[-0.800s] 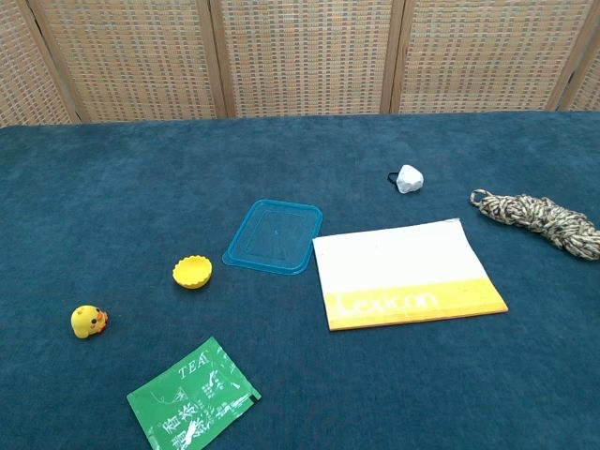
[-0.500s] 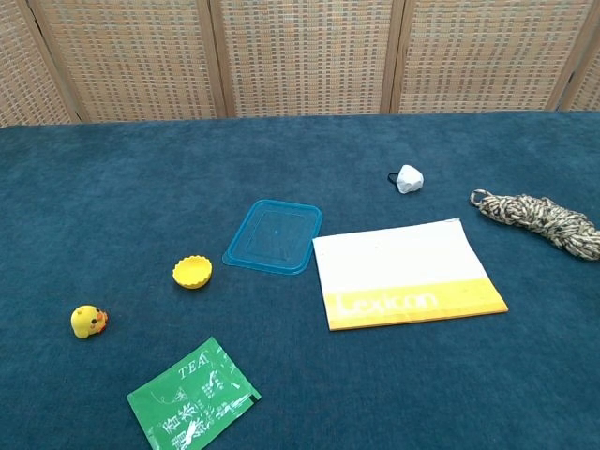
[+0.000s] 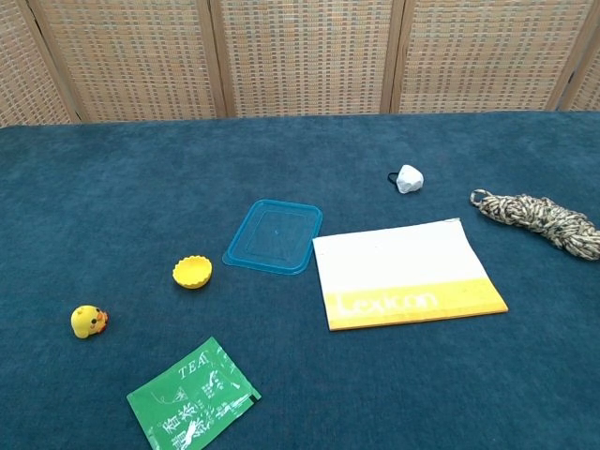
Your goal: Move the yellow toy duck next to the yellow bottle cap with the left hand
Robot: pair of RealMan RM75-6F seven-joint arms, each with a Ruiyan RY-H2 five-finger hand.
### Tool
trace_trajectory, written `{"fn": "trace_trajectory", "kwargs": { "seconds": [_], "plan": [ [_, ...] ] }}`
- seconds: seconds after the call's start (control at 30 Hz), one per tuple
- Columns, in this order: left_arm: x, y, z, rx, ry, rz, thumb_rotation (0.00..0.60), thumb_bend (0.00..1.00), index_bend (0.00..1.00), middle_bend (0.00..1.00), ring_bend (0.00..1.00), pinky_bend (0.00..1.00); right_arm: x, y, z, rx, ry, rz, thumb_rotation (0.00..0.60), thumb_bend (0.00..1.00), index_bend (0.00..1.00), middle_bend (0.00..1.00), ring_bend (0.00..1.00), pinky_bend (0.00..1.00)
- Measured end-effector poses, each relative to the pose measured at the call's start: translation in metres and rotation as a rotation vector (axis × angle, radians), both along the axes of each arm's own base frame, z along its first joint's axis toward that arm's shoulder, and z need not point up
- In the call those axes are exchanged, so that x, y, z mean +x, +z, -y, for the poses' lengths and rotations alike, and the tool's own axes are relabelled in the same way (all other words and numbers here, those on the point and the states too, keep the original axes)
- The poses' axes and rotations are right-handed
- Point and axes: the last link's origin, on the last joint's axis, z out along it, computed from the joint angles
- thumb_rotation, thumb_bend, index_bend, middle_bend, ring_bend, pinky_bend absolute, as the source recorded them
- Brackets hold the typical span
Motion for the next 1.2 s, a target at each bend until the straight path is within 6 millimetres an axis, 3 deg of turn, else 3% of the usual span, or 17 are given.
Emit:
{"fn": "trace_trajectory", "kwargs": {
  "seconds": [0.47, 0.83, 1.2],
  "plan": [
    [-0.001, 0.0, 0.0, -0.001, 0.002, 0.007, 0.6, 0.2, 0.0, 0.0, 0.0, 0.0, 0.0, -0.005, 0.0, 0.012, -0.001, -0.013, 0.6, 0.0, 0.11, 0.0, 0.0, 0.0],
    [0.015, -0.021, -0.009, -0.096, -0.118, -0.004, 0.6, 0.2, 0.01, 0.0, 0.0, 0.0, -0.002, 0.001, 0.003, -0.004, -0.019, 0.011, 0.6, 0.0, 0.11, 0.0, 0.0, 0.0],
    [0.033, -0.057, -0.02, -0.271, -0.257, -0.014, 0.6, 0.22, 0.37, 0.0, 0.0, 0.0, -0.002, -0.002, 0.004, 0.002, -0.025, 0.004, 0.6, 0.0, 0.1, 0.0, 0.0, 0.0]
  ]
}}
